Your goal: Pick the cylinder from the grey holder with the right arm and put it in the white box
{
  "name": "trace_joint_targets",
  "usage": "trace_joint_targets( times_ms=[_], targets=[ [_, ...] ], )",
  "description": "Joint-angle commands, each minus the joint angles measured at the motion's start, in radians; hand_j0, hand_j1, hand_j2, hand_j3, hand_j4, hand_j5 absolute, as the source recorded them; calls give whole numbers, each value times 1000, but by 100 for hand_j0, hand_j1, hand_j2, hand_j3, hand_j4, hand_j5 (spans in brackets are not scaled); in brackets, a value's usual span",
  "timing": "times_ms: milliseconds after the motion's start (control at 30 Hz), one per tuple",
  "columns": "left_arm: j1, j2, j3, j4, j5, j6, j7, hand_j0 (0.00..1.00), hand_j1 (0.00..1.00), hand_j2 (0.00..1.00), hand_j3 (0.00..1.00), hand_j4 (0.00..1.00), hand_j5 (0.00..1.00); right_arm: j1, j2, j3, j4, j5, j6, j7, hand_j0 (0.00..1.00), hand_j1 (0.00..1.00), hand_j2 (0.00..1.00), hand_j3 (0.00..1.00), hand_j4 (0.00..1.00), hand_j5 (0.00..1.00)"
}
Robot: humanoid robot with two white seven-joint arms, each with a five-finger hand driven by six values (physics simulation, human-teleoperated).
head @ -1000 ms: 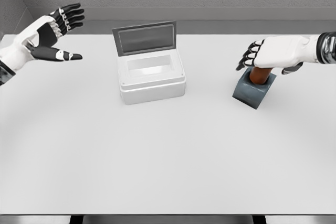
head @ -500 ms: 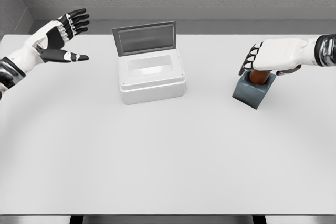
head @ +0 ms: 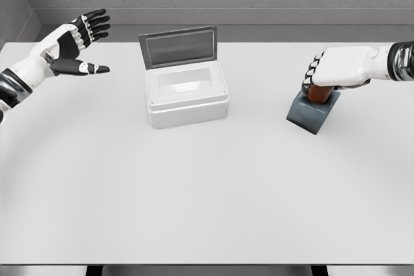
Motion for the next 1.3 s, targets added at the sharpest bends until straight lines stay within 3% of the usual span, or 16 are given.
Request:
trace_joint_targets(
  times_ms=[0, 700, 1267],
  targets=[
    [0, -2, 1, 1, 6, 0, 0, 100, 100, 100, 100, 100, 100, 0, 1, -1, 0, -3, 2, 0, 60, 60, 60, 60, 60, 60],
    [-2, -2, 1, 1, 0, 0, 0, 100, 100, 100, 100, 100, 100, -11, -22, -38, -3, -15, 2, 0, 46, 46, 46, 46, 46, 46],
    [-2, -1, 1, 1, 0, 0, 0, 100, 100, 100, 100, 100, 100, -44, 47, -53, 4, -10, 2, 0, 46, 46, 46, 46, 46, 46]
  ],
)
